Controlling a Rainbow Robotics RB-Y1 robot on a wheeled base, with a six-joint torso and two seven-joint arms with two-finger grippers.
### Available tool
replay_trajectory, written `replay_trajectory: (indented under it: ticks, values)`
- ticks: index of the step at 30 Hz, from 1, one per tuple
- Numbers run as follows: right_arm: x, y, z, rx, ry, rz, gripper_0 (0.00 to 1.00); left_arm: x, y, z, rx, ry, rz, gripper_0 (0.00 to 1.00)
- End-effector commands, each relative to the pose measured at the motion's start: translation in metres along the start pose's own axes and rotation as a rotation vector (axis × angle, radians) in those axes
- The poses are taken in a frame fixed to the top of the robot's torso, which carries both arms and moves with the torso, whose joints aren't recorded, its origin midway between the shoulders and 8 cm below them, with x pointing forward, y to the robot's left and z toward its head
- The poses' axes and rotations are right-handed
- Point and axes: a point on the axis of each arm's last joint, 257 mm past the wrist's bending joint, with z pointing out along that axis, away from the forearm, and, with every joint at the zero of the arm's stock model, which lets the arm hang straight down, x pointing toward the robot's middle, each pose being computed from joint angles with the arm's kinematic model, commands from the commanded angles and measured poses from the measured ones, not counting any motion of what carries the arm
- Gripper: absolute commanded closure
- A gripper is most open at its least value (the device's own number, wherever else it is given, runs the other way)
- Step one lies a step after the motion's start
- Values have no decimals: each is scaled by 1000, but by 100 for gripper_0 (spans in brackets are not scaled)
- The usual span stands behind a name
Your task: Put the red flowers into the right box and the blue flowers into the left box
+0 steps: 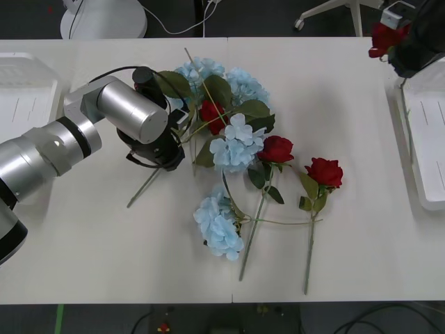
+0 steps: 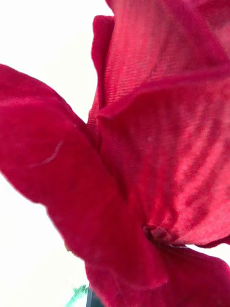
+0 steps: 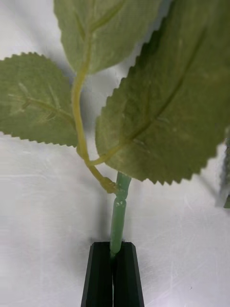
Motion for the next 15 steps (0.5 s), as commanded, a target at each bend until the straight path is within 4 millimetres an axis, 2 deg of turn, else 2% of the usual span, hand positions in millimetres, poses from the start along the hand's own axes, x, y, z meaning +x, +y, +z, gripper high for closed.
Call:
replay_trajectory:
  ticks: [1,4,5,7,11,15]
  values:
    - [7,-89,-48,225,-11,4,100,-46,24,-51,-28,-130,120,100]
    - [31,-120,-47,340,51,-19,100,-63,9,-68,15,-184,131,100]
    - [39,-128,-46,365,63,-16,100,-65,4,-72,34,-192,130,100]
    - [54,-142,-41,420,85,0,100,-57,7,-83,70,-209,102,100]
    - [71,-158,-29,505,101,0,100,-50,8,-111,147,-286,37,100]
    - [89,-160,-9,552,118,-4,100,-40,8,-144,197,-336,-4,100]
